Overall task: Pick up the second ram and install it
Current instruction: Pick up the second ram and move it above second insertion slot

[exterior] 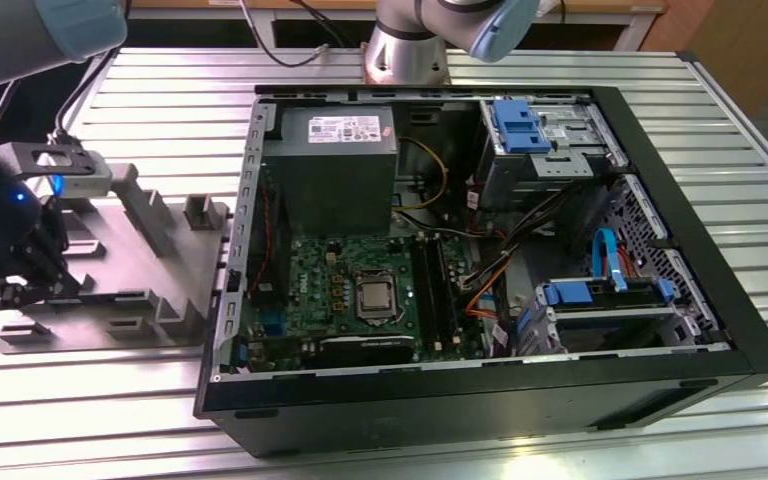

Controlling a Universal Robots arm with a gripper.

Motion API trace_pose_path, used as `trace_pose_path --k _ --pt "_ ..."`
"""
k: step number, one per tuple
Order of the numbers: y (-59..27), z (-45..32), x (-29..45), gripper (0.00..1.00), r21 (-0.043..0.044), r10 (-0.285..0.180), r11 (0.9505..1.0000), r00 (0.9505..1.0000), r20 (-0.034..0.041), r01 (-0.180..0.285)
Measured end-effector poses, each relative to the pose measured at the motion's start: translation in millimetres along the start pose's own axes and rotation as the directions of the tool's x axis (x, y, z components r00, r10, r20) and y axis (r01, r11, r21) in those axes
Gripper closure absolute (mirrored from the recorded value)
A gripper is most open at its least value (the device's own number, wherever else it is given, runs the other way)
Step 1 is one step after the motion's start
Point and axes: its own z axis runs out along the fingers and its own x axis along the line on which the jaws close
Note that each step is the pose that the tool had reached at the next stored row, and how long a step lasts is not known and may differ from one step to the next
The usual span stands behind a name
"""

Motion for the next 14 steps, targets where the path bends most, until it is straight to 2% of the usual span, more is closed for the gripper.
trace_pose_path --k 4,12,14 --pt "2.5 4.3 0.0 0.9 0.0014 -0.004 1.0 1.0 0.0008 0.004" --pt "2.5 4.5 0.0 0.89 0.0018 -0.004 1.0 1.0 0.0041 0.004" --pt "2.5 4.5 -0.1 0.77 0.0018 -0.004 1.0 1.0 0.0048 0.004"
